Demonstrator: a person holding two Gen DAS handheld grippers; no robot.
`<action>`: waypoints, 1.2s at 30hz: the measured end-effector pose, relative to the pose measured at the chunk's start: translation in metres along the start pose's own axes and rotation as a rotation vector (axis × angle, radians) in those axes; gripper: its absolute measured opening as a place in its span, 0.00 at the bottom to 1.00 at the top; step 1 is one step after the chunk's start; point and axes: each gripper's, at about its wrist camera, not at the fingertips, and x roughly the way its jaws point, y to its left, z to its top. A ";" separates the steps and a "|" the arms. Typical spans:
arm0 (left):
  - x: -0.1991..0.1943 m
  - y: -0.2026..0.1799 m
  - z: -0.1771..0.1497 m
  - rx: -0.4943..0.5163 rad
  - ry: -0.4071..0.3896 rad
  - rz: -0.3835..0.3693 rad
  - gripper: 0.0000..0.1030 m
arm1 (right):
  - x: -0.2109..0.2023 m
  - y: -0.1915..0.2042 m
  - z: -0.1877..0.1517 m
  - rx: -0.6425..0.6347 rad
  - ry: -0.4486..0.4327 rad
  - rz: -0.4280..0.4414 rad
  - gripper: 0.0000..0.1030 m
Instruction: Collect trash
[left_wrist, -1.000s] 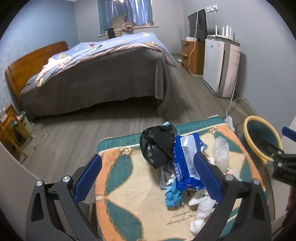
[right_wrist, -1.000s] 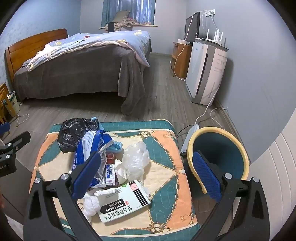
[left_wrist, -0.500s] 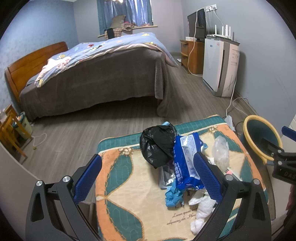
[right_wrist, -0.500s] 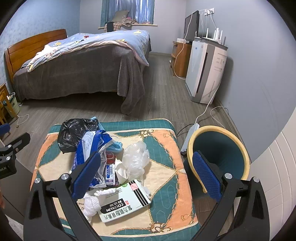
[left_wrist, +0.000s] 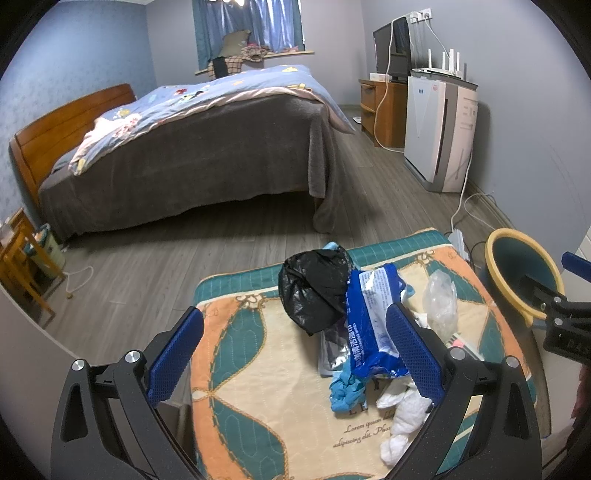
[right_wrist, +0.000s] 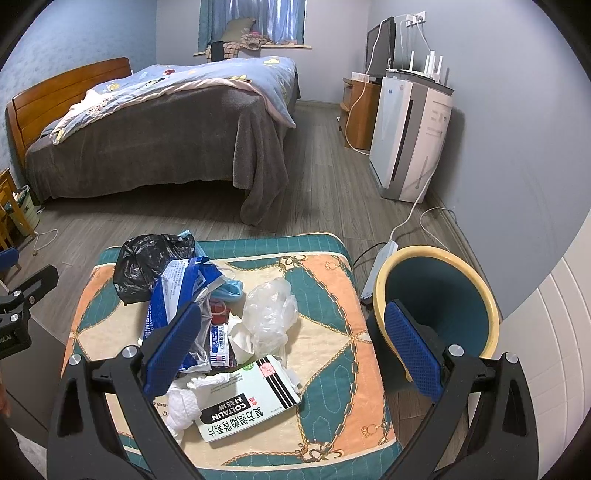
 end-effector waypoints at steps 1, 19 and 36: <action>0.000 0.000 0.000 0.000 0.001 -0.001 0.95 | 0.000 0.000 0.000 0.000 0.002 0.001 0.95; 0.000 0.000 0.001 0.000 0.002 -0.001 0.95 | 0.003 -0.001 -0.002 0.007 0.011 0.001 0.95; 0.006 0.010 0.002 -0.010 -0.025 0.023 0.95 | 0.010 0.004 0.002 -0.032 0.021 0.008 0.94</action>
